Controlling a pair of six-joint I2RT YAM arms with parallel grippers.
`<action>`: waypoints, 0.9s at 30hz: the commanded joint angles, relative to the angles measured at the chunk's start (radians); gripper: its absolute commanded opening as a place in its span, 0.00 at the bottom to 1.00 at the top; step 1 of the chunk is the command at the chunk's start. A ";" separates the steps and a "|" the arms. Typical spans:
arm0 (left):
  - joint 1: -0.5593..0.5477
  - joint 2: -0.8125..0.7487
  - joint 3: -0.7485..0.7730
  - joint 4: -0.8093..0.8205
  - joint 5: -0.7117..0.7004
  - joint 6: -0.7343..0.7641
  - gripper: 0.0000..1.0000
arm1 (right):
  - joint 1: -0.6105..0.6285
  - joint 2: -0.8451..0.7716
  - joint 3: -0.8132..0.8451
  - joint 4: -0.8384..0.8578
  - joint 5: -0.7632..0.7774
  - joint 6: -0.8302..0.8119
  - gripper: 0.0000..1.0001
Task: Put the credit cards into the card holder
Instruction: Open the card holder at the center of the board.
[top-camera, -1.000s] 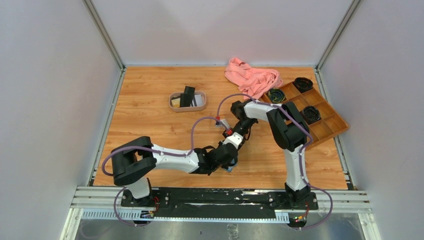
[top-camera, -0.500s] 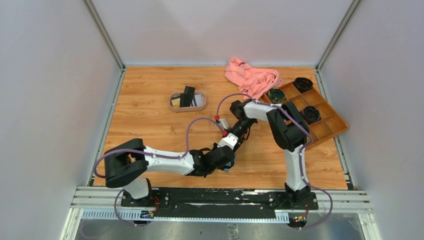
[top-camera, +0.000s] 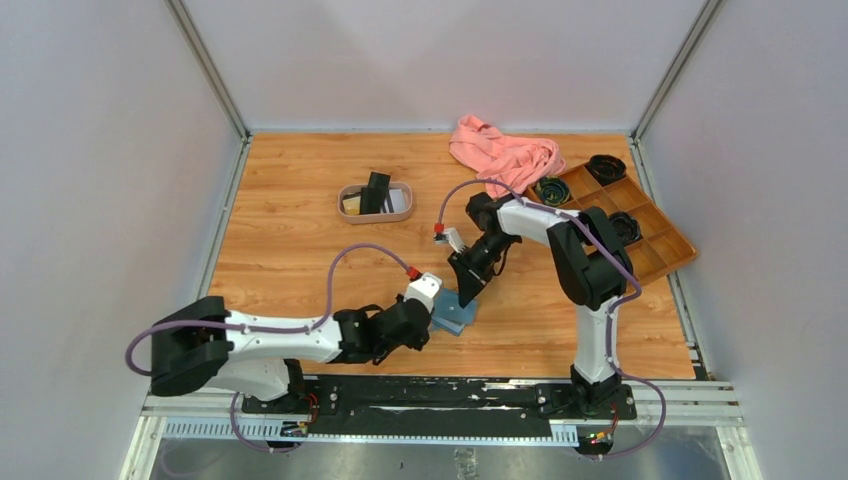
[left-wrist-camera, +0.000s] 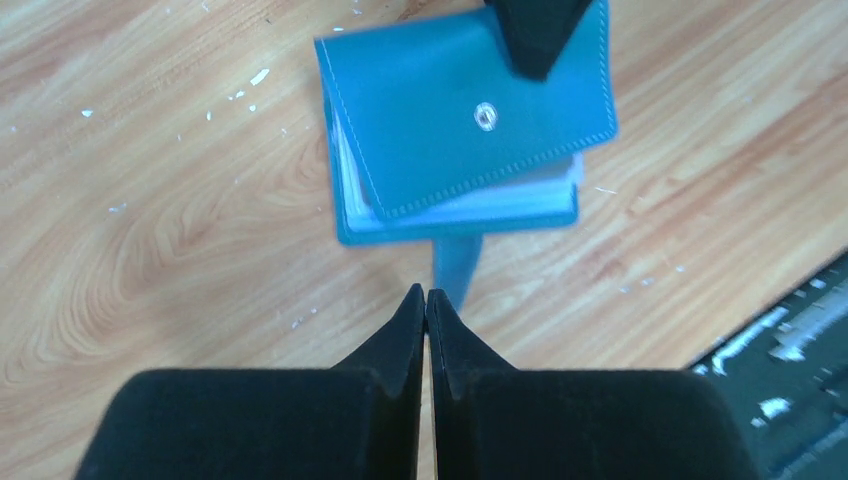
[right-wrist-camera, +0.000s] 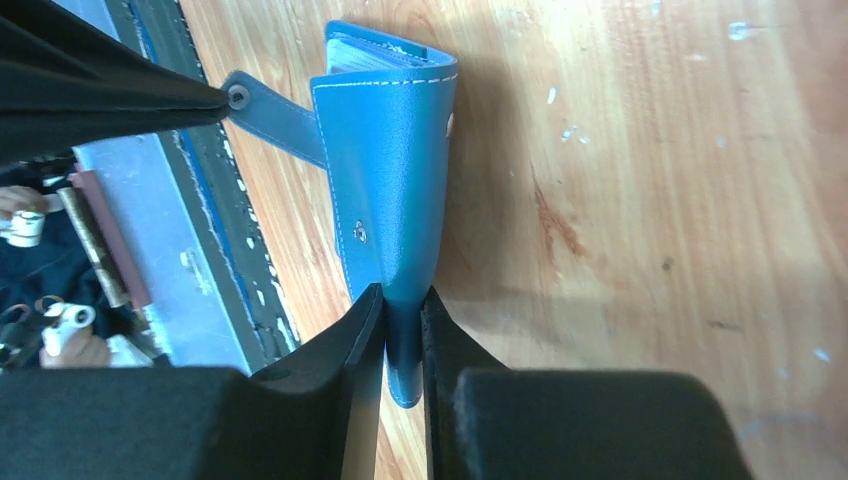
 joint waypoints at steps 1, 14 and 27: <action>0.001 -0.121 -0.090 0.099 0.105 -0.036 0.05 | -0.031 -0.074 -0.027 0.022 0.084 -0.095 0.01; 0.043 -0.539 -0.282 0.159 0.174 0.040 0.71 | -0.030 -0.148 0.007 0.084 0.318 -0.135 0.46; 0.386 -0.727 -0.289 0.173 0.396 0.059 1.00 | -0.078 -0.606 -0.097 0.120 0.342 -0.203 0.72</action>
